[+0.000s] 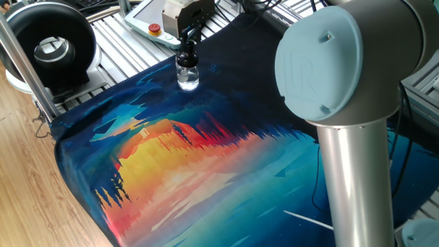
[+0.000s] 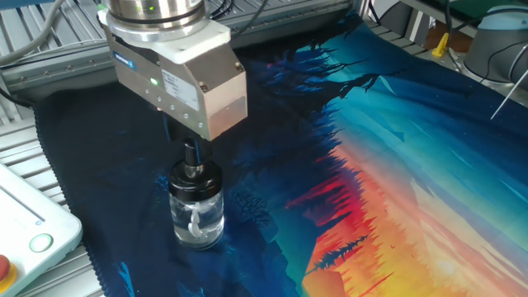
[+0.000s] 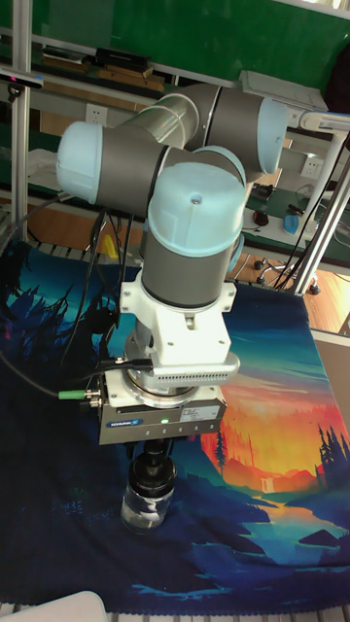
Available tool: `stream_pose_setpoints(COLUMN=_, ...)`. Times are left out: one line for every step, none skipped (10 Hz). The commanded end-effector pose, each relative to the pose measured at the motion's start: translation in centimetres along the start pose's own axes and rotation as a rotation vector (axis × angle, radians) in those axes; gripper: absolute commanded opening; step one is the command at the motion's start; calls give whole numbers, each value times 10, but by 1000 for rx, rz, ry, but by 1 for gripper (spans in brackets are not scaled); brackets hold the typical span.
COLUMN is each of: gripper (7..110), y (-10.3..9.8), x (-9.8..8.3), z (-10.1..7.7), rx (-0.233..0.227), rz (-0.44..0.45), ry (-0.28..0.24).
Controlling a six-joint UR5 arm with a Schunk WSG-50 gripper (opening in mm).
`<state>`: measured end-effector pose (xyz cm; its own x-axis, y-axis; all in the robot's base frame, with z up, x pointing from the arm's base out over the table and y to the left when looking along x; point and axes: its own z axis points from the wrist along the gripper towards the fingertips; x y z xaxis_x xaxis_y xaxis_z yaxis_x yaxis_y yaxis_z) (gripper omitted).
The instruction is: Screw the lid onto the jar
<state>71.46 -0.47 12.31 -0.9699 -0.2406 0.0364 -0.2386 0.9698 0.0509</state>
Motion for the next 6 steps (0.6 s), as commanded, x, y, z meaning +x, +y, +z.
stream_pose_setpoints(gripper=44, y=9, x=-1, z=-1, rx=-6, rz=-5, ry=-5)
stream_pose_setpoints(gripper=22, y=11, x=-2, z=-1, rx=-9, rz=9, ry=-6)
stream_pose_setpoints(gripper=22, y=15, x=-4, z=-3, rx=-13, rz=18, ry=-5)
stream_pose_setpoints(gripper=22, y=16, x=-6, z=-6, rx=1, rz=31, ry=2)
stream_pose_setpoints(gripper=22, y=17, x=-7, z=-9, rx=16, rz=41, ry=12)
stream_pose_setpoints(gripper=22, y=20, x=-9, z=-7, rx=11, rz=44, ry=8)
